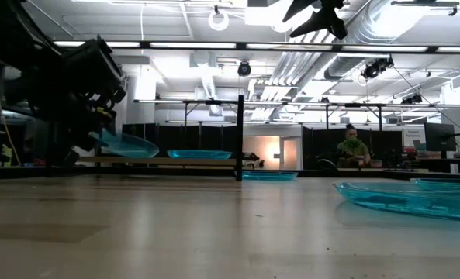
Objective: Place and stack plates onto a shelf
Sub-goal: Put the blue plate on the shelf
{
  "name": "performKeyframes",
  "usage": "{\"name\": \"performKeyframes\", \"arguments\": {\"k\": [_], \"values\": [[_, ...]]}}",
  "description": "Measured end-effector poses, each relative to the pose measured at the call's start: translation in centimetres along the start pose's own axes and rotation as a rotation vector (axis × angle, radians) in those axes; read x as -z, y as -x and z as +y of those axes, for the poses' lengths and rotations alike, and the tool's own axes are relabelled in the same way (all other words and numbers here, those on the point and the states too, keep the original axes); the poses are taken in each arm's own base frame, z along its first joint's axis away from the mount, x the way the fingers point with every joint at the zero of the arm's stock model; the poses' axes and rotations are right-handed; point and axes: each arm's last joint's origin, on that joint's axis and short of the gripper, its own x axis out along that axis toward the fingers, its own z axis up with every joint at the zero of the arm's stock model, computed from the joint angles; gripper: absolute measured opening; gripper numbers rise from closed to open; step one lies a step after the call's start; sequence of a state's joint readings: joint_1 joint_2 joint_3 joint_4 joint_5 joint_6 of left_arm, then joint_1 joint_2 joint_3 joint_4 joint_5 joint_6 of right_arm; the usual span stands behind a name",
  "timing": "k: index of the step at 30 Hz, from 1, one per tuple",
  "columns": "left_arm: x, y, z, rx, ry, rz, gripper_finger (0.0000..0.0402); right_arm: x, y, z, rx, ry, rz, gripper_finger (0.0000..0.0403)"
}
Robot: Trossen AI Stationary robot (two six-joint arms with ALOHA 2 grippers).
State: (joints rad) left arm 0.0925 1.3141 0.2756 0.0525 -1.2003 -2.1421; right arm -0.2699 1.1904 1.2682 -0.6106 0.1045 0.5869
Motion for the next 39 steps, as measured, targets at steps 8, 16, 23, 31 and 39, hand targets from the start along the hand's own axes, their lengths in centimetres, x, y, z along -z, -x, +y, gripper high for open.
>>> {"name": "performKeyframes", "arguments": {"k": [8,16,23,31,39], "values": [[-0.4,-0.1,-0.7,-0.007,0.053,0.021,0.0154,0.0,0.0,0.0,0.000,0.000,0.000,0.0167],[-0.9,-0.6,-1.6,-0.080,0.164,0.144,0.0163,0.0,0.0,0.0,0.000,0.000,0.000,0.0167],[-1.8,-0.7,-2.6,-0.071,0.238,0.158,0.0161,0.0,0.0,0.0,0.001,0.000,0.000,0.0167],[-2.8,-1.5,-2.9,-0.109,0.153,0.178,0.0161,0.0,0.0,0.0,0.001,0.000,0.000,0.0167],[-3.2,-2.4,-2.6,-0.195,0.182,0.239,0.0161,0.0,0.0,0.0,0.001,0.000,0.000,0.0167]]}}
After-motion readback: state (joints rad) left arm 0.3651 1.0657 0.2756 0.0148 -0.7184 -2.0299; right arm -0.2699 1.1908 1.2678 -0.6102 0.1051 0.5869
